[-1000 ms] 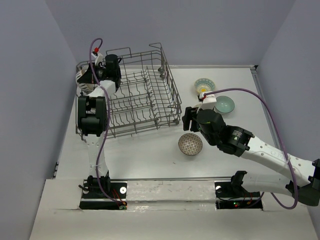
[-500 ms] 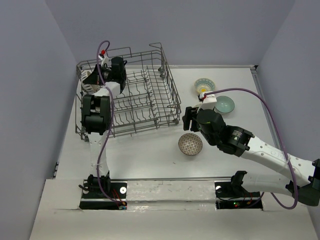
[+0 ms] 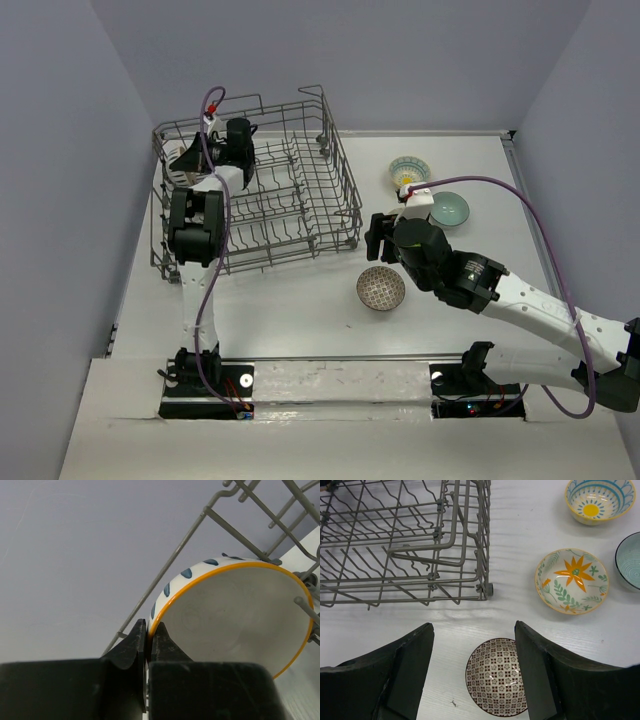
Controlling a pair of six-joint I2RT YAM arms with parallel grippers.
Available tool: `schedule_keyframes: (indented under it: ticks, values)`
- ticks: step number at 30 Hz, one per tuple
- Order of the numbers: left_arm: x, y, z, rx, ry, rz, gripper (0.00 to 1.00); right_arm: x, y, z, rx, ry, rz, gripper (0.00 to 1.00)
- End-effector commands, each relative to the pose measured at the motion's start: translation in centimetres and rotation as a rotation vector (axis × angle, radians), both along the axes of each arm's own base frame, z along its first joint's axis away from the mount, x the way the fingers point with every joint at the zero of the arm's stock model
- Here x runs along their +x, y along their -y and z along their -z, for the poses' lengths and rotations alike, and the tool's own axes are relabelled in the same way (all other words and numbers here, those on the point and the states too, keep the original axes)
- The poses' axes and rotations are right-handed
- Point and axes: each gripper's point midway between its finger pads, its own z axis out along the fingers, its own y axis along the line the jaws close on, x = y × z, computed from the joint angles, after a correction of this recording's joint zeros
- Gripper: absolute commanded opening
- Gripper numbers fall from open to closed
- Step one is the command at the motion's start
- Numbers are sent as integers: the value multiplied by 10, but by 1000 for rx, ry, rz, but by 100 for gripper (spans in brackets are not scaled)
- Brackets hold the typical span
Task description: Load the bowls into the dish rack
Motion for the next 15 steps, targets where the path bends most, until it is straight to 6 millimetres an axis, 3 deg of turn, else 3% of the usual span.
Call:
schedule_keyframes:
  ticks: [1,8,15]
  values:
    - [-10,-1,16,23,-15,-82,8,6,1,-10,40,41,30,72]
    - [-8,0,16,23,-19,-78,40,5,1,-11,40,42,28,72]
    - [-7,3,10,20,-12,-72,60,5,1,-11,36,43,29,72]
